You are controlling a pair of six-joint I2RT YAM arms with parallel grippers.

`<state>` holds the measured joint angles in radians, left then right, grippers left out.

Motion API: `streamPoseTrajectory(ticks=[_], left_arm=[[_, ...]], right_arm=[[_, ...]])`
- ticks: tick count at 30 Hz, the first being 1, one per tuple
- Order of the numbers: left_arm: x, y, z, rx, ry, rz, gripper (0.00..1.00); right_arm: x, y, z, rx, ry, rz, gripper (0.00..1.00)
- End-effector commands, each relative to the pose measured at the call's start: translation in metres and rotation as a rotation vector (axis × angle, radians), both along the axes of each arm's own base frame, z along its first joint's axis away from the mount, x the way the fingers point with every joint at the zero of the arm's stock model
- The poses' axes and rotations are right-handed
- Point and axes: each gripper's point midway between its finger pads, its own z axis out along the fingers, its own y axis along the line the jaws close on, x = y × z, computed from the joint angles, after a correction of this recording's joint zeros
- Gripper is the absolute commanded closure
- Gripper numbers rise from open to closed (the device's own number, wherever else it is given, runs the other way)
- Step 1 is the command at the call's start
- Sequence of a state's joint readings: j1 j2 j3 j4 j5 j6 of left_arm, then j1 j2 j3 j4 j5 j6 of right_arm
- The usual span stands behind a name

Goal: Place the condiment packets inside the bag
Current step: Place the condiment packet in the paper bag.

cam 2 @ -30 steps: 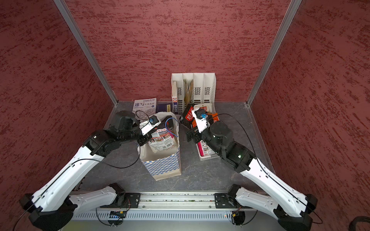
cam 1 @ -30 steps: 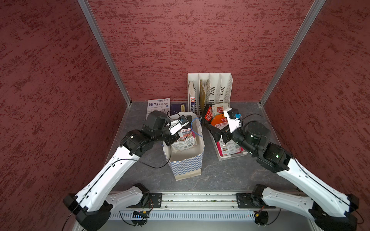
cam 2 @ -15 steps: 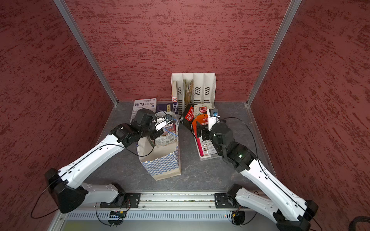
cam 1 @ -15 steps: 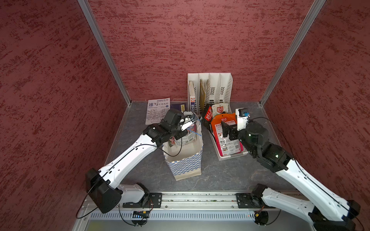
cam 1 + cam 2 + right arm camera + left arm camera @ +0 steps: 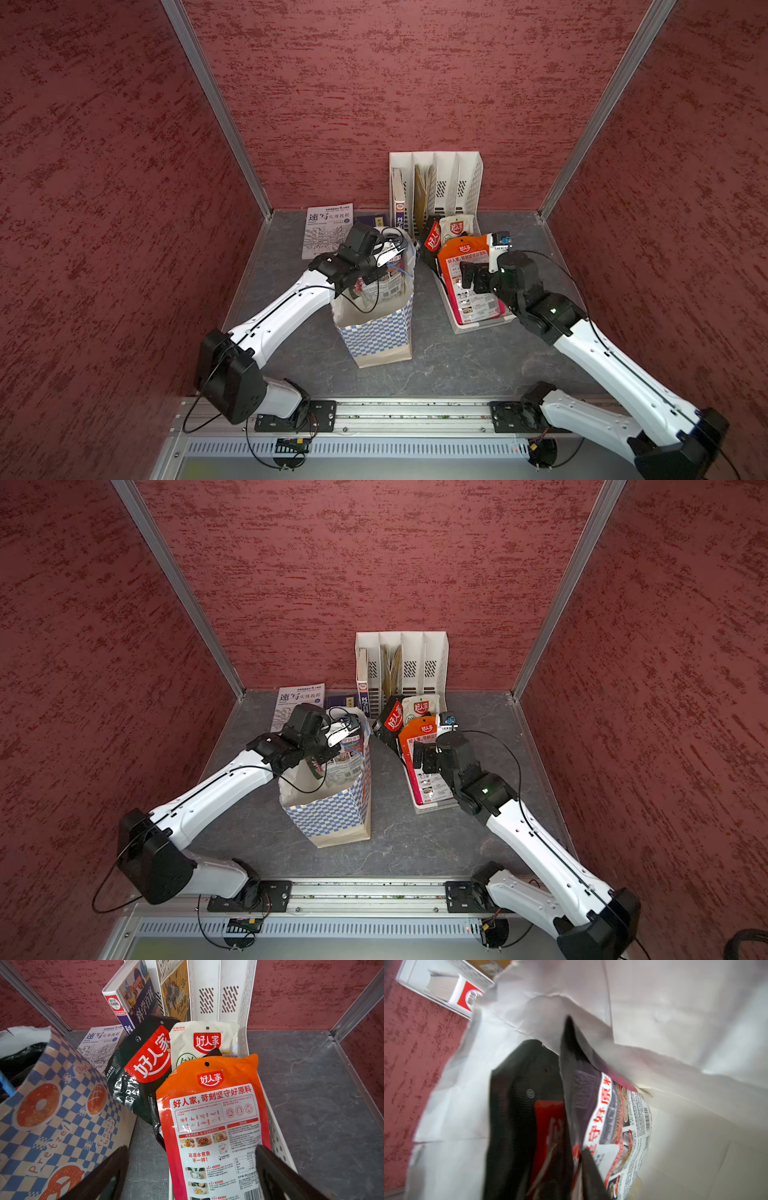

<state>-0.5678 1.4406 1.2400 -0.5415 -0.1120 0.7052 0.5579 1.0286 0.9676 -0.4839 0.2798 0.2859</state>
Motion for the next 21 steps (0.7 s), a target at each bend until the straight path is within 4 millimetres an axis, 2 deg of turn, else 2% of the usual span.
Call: streamPoseTrajectory(ticks=[1, 2, 3, 5, 8, 12, 15, 18, 21], left_arm=[[0.016, 0.002, 0.014, 0.009, -0.075, 0.054, 0.47], [0.018, 0.002, 0.016, 0.01, -0.083, 0.065, 0.32], [0.019, 0.003, 0.017, 0.009, -0.089, 0.075, 0.24], [0.019, 0.003, 0.022, 0.004, -0.105, 0.092, 0.18], [0.015, 0.002, 0.039, -0.026, -0.136, 0.12, 0.01], [-0.004, -0.005, 0.066, -0.127, -0.168, 0.129, 0.0], [-0.018, -0.003, 0.078, -0.195, -0.181, 0.14, 0.0], [-0.027, 0.007, 0.083, -0.222, -0.192, 0.182, 0.0], [-0.034, 0.021, 0.088, -0.234, -0.211, 0.232, 0.0]], right_arm=[[0.002, 0.007, -0.026, 0.018, 0.09, 0.018, 0.01], [0.003, 0.007, -0.033, 0.014, 0.112, 0.015, 0.02], [0.005, 0.008, -0.04, 0.012, 0.131, 0.009, 0.01], [0.009, 0.01, -0.052, 0.004, 0.16, 0.002, 0.01], [0.018, 0.016, -0.064, -0.007, 0.187, -0.003, 0.01], [0.038, 0.025, -0.078, -0.047, 0.22, -0.008, 0.01], [0.051, 0.033, -0.082, -0.066, 0.231, -0.002, 0.02], [0.062, 0.033, -0.083, -0.088, 0.222, -0.023, 0.01], [0.071, 0.029, -0.1, -0.142, 0.245, -0.063, 0.03]])
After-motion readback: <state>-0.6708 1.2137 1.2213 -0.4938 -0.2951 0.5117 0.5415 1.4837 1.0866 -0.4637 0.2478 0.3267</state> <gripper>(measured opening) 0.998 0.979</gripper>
